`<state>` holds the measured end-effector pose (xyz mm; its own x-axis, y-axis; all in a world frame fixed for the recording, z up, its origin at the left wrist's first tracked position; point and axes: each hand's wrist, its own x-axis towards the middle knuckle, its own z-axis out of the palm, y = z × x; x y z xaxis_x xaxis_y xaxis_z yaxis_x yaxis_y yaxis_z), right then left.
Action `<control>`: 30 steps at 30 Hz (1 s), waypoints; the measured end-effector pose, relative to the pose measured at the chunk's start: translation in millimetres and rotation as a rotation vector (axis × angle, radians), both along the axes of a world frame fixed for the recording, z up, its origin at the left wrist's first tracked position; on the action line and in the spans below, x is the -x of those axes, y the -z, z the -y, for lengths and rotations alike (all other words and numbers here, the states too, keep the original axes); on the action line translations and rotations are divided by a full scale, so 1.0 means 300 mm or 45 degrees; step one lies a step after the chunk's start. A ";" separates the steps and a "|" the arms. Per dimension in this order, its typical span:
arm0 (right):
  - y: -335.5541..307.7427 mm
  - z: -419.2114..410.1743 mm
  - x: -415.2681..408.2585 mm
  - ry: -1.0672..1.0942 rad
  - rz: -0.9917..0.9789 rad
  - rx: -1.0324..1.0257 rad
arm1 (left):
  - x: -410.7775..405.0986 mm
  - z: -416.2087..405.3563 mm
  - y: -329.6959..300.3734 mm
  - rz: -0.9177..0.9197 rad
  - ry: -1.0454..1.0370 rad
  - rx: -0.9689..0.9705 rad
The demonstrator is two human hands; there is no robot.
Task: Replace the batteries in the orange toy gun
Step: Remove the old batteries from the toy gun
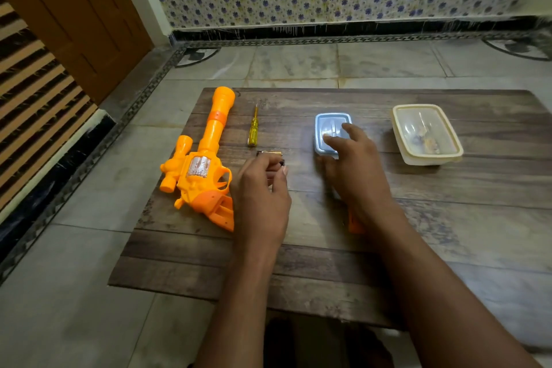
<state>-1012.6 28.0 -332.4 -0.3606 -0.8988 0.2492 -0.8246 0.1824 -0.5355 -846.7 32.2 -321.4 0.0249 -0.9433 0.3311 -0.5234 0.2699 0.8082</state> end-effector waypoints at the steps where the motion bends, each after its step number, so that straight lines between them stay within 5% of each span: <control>1: -0.003 -0.005 0.000 0.014 -0.019 0.015 | 0.004 -0.003 -0.002 -0.002 0.011 -0.009; 7: -0.042 -0.054 -0.023 0.068 0.083 0.324 | 0.021 -0.024 -0.021 -0.144 0.075 -0.063; 11: -0.098 -0.124 -0.057 0.054 0.431 0.525 | 0.037 -0.035 -0.035 -0.601 0.131 -0.321; 17: -0.122 -0.190 -0.076 -0.169 0.477 0.609 | 0.066 -0.047 -0.091 -1.200 0.227 -0.686; 27: -0.118 -0.196 -0.041 -0.493 0.335 0.687 | 0.109 -0.040 -0.080 -1.424 0.314 -0.851; 30: -0.121 -0.209 -0.048 -0.508 0.256 0.699 | 0.125 -0.040 -0.070 -1.299 0.253 -0.781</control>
<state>-998.1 90.6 -296.2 -0.1164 -0.7357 0.6672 -0.6478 -0.4530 -0.6125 -884.1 44.1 -300.5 -0.1494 -0.9538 -0.2609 0.4377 -0.3003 0.8475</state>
